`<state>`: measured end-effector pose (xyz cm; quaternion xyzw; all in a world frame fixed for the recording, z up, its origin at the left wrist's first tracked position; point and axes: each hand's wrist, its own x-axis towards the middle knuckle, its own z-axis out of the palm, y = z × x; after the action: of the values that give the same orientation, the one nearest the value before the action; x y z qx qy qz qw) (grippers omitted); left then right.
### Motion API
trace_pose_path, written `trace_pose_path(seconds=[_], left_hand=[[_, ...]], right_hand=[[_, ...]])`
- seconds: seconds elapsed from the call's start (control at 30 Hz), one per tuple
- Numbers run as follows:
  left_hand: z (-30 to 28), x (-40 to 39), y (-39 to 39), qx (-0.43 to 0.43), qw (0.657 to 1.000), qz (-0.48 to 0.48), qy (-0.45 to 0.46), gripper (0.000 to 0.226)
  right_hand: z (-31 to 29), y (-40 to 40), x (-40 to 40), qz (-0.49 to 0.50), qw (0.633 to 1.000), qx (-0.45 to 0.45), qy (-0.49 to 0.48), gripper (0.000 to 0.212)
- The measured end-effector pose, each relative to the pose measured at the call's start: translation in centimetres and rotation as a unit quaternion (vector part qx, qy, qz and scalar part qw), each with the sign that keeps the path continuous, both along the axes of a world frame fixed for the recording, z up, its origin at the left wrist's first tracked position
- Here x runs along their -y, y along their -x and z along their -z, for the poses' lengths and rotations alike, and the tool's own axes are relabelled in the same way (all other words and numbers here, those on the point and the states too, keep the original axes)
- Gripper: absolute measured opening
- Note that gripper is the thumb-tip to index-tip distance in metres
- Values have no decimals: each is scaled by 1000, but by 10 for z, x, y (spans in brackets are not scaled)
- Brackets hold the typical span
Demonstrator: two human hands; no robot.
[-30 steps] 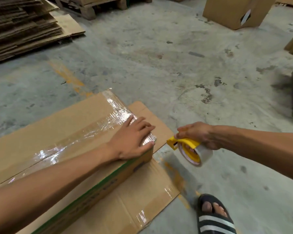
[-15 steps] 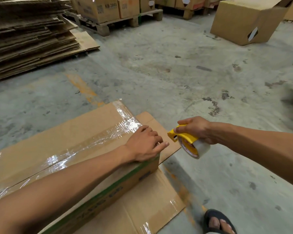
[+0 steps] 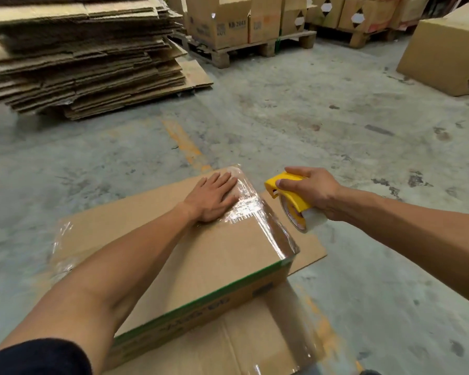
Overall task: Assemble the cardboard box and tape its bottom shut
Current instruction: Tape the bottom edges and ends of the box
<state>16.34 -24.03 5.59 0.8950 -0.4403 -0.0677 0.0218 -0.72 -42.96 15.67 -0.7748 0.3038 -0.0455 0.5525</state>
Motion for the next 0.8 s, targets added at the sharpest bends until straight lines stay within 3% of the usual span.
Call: trace_pose_path(seconds=[0.3,0.43,0.53,0.8], left_hand=[[1,-164,29,-19,996,-91,9,75],[0,-236,79,-27,997,-71,11,63],[0,-279,115,-14,999,-45,-3,68],[13,-297,144,22,996,-67,57,73]], right_hand=[[-4,-60,-82,-106,988,103,-35,60],[1,-76,-119,-152,981,110,-47,60],[5,-85,-141,-184,975,113,-58,60],[7,-92,-177,-242,960,114,-86,60]])
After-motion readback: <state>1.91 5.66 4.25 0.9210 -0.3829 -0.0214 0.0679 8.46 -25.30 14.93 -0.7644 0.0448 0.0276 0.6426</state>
